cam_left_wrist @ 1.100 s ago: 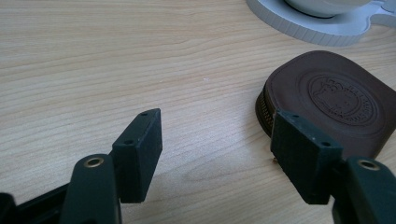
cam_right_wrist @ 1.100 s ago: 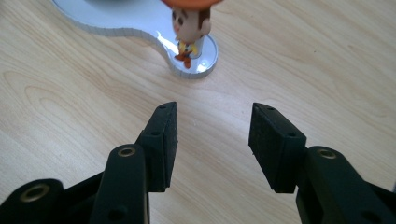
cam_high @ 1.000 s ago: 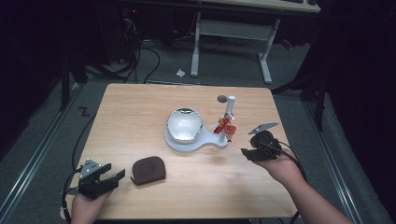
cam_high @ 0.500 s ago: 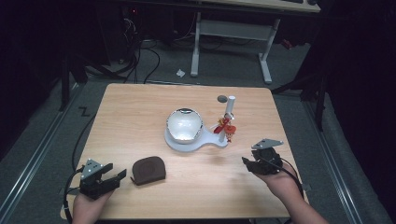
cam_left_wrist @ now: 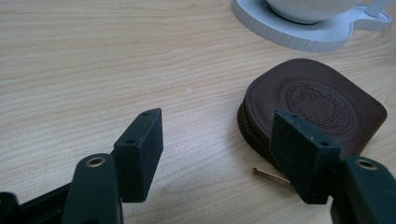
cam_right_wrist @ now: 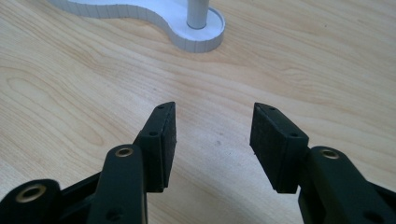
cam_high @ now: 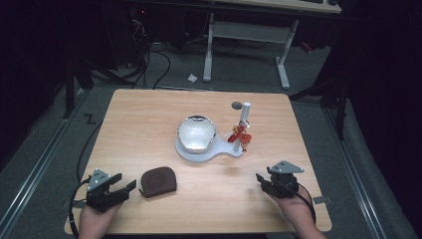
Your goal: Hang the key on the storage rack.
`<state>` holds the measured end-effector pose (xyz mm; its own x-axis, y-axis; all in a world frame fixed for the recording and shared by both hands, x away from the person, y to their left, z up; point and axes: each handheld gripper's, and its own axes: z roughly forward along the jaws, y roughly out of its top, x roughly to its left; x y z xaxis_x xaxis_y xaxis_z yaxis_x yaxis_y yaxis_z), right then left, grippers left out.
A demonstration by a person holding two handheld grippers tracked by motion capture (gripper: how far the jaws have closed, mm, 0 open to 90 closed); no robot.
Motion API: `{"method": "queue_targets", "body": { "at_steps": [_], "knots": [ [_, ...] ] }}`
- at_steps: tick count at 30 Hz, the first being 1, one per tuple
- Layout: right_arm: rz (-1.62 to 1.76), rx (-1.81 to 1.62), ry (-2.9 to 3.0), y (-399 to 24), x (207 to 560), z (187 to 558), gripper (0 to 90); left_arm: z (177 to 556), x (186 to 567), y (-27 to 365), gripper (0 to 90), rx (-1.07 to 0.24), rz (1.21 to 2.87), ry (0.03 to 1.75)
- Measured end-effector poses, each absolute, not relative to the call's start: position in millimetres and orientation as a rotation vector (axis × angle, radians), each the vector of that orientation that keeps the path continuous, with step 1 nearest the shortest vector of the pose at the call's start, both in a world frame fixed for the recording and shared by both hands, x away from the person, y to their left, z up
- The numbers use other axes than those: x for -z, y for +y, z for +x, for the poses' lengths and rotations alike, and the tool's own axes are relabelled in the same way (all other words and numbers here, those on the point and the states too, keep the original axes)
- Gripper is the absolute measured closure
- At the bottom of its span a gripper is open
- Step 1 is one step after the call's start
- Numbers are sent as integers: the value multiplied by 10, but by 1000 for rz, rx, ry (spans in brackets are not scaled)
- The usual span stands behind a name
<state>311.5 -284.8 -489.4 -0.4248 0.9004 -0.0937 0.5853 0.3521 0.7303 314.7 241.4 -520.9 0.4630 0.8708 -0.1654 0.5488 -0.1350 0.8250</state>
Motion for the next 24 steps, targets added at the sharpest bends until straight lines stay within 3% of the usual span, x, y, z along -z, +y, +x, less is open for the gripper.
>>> {"method": "queue_targets", "body": {
  "at_steps": [10, 16, 24],
  "knots": [
    [1345, -932, 2030, -2908, 5148, 2949, 527, 3201, 5143, 2327, 352, -420, 1788, 1184],
    [1316, -963, 1998, -3008, 5188, 2826, 528, 3241, 5149, 2256, 306, -415, 1797, 1159],
    [1326, -971, 2004, -3036, 5198, 2808, 513, 3272, 5185, 2168, 360, -396, 1804, 1142]
  ]
}}
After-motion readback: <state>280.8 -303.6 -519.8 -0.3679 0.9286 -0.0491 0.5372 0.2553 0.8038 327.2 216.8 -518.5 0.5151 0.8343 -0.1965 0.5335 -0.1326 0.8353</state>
